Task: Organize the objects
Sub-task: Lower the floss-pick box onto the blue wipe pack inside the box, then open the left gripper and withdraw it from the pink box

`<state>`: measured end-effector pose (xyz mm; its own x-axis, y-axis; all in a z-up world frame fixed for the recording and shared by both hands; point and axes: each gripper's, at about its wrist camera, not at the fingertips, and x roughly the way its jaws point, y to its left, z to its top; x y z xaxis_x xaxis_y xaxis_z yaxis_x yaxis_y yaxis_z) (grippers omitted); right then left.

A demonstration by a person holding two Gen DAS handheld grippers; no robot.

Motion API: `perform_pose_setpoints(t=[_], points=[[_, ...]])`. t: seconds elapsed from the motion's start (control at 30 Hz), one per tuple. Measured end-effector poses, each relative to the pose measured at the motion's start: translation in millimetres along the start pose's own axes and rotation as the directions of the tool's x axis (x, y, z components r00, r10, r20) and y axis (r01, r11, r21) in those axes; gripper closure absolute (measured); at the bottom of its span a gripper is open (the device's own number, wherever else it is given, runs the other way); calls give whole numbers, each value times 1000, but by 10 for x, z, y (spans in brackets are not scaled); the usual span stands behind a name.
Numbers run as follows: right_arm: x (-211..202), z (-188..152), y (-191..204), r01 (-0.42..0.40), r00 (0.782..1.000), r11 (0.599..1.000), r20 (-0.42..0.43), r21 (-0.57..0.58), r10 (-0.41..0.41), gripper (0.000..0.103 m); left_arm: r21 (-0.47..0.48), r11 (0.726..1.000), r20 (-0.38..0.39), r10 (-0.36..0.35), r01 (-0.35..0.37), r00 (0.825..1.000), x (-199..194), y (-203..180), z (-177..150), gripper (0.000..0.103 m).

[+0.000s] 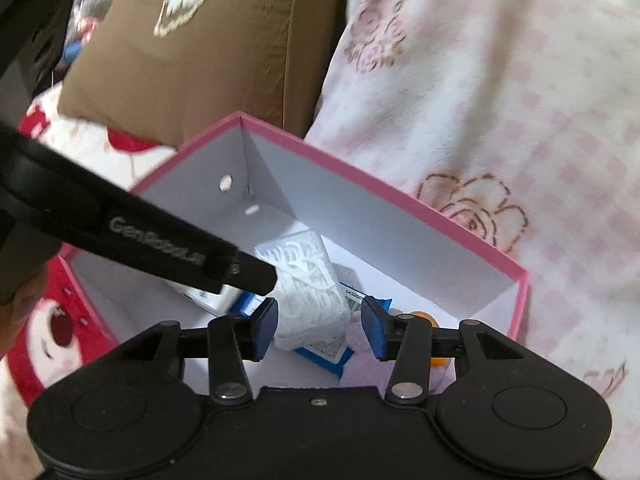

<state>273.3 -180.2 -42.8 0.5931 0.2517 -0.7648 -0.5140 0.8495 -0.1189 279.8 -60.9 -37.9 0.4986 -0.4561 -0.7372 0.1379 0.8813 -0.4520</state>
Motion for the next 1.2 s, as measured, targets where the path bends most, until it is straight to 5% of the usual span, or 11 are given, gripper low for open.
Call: perform_pose_setpoints(t=[0.2, 0.33, 0.47, 0.87, 1.2], points=[[-233, 109, 107, -19, 999, 1000, 38, 24, 18, 44, 6, 1000, -40, -1, 2, 999, -317, -28, -26, 54], [-522, -116, 11, -27, 998, 998, 50, 58, 24, 38, 31, 999, -21, 25, -25, 999, -566, -83, -88, 45], [-819, -207, 110, -18, 998, 997, 69, 71, 13, 26, 59, 997, -16, 55, -54, 998, -784, -158, -170, 42], [-1324, -337, 269, -36, 998, 995, 55, 97, 31, 21, 136, 985, 1, 111, -110, 994, -1308, -427, -353, 37], [-1714, -497, 350, -53, 997, 990, 66, 134, 44, 4, 147, 977, 10, 157, -157, 988, -1738, -448, -597, 17]])
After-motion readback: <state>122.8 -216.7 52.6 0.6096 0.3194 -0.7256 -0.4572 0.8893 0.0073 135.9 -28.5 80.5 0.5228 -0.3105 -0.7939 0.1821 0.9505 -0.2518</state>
